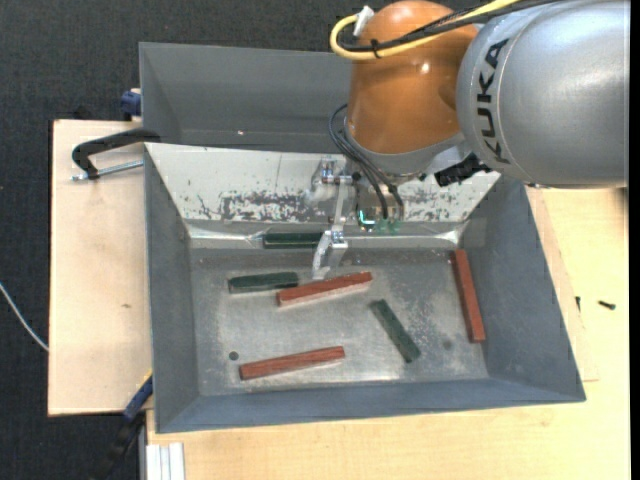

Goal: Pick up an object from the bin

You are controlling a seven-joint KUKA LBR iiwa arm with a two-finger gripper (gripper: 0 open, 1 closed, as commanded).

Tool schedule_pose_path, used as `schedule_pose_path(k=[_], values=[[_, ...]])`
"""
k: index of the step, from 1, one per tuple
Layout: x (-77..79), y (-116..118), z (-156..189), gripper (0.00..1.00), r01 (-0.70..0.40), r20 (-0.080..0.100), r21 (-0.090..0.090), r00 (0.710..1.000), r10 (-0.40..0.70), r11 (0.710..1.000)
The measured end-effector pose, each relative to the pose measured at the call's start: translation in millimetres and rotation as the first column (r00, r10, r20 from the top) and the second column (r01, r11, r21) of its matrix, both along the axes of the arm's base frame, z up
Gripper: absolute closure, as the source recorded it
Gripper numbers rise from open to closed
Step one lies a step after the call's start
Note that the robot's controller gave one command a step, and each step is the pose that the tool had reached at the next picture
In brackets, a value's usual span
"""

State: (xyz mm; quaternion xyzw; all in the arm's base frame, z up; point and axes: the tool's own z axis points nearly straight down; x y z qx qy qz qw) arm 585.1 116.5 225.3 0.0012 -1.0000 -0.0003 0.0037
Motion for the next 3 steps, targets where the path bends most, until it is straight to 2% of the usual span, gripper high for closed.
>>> schedule_pose_path(k=[1, 2, 3], values=[[1.6, -0.5, 4.7, 0.0, 0.002, 0.009, 0.001, 1.0, -0.002, 1.0], [-4.9, -6.0, -40.2, 0.0, -0.006, 0.016, 0.003, 1.0, 0.006, 1.0], [-9.6, -10.5, -147.3, 1.0, 0.052, 0.011, 0.004, 0.999, -0.052, 0.999]])
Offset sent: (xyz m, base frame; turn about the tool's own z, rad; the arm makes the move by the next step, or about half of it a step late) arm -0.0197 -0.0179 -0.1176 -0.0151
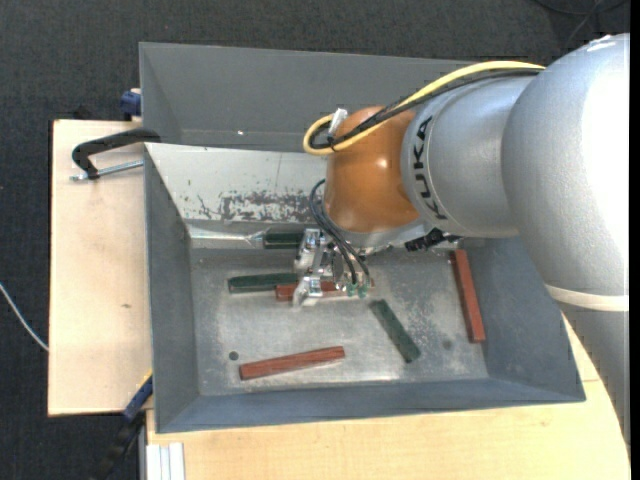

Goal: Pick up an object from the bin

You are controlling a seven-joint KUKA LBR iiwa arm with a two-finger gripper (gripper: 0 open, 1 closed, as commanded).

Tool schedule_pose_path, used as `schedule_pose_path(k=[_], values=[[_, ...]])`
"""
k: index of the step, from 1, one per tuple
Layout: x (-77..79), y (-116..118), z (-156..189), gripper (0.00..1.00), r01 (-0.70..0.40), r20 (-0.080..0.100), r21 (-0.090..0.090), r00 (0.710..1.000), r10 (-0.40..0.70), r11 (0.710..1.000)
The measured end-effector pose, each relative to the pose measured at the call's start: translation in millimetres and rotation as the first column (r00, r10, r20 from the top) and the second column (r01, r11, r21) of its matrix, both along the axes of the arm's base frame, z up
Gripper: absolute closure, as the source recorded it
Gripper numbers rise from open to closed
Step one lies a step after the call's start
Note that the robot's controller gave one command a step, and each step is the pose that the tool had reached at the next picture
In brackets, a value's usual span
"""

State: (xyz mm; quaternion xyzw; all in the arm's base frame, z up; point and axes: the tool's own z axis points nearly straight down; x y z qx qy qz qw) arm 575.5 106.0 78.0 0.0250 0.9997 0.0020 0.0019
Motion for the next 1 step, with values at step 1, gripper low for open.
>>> schedule_pose_path(k=[1], values=[[0.0, 0.0, 0.0, 1.0, 0.0, 0.0, 0.0, 1.0, 0.0, 1.0]])
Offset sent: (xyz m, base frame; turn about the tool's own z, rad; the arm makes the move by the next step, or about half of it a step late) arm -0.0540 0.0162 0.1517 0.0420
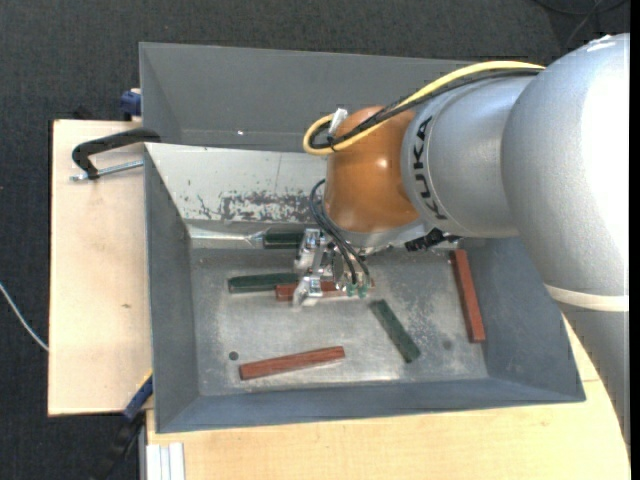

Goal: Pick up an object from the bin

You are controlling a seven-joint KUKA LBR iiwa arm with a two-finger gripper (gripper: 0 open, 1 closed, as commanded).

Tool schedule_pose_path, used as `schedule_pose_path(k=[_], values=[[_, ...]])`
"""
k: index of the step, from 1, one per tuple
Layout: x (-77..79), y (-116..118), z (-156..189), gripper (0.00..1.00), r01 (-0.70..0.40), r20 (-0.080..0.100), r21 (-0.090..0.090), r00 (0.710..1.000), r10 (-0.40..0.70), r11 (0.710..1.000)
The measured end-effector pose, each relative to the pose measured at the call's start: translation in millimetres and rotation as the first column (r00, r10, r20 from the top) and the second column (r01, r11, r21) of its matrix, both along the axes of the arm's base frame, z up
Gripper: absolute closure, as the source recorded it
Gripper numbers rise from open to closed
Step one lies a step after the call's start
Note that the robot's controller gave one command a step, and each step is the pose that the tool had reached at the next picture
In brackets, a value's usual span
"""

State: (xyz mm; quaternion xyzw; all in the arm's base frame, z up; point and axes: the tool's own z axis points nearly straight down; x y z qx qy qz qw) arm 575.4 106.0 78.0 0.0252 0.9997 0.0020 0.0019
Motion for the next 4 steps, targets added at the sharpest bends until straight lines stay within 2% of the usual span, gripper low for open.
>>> schedule_pose_path(k=[1, 2, 3, 4], values=[[-52.2, 17.9, 154.8, 1.0, 0.039, 0.005, 0.0, 0.999, -0.039, 0.999], [-53.0, 17.5, 152.7, 1.0, 0.04, 0.001, -0.001, 0.999, -0.04, 0.999], [-56.0, 14.6, 68.4, 0.0, 0.186, -0.011, -0.005, 0.982, -0.187, 0.982], [-54.6, 14.9, 72.1, 0.0, 0.186, -0.005, -0.003, 0.982, -0.186, 0.982]])
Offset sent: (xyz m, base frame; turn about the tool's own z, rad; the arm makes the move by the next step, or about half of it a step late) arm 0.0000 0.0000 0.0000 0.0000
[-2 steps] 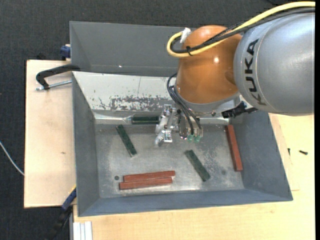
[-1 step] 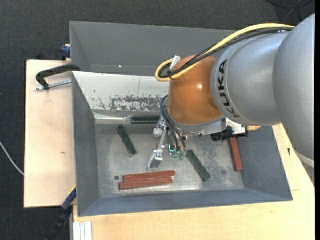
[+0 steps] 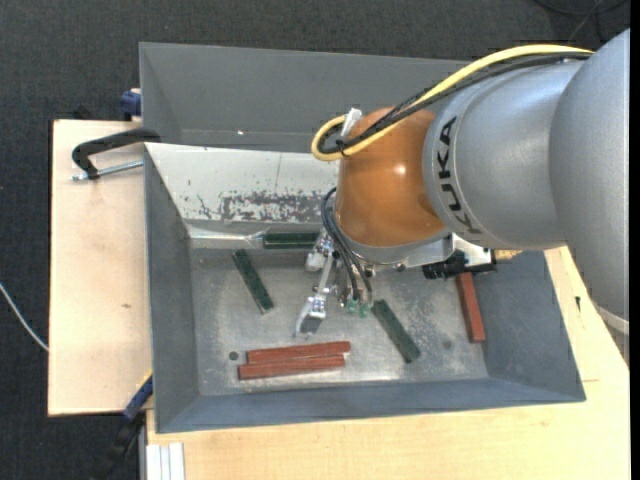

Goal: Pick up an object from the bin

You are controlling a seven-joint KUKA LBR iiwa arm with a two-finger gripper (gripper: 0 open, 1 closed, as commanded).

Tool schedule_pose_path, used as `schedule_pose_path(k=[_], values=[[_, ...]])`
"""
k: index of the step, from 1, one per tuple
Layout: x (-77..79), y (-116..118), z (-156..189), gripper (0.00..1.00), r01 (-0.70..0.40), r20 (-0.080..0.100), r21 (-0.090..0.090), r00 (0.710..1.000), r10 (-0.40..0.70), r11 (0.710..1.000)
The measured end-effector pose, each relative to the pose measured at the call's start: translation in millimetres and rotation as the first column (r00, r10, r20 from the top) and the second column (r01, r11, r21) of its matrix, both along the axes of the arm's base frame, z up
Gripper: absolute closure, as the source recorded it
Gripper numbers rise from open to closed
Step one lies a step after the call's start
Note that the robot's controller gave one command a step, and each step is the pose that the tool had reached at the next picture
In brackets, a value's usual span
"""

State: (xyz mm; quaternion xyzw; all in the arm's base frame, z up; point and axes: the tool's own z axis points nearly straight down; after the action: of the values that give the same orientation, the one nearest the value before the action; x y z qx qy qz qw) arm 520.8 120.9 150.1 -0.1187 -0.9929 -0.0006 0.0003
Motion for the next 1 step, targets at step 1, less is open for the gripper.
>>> schedule_pose_path(k=[1], values=[[-26.1, 41.5, -74.1, 1.0, -0.199, -0.003, 0.001, 0.98, 0.199, 0.98]])
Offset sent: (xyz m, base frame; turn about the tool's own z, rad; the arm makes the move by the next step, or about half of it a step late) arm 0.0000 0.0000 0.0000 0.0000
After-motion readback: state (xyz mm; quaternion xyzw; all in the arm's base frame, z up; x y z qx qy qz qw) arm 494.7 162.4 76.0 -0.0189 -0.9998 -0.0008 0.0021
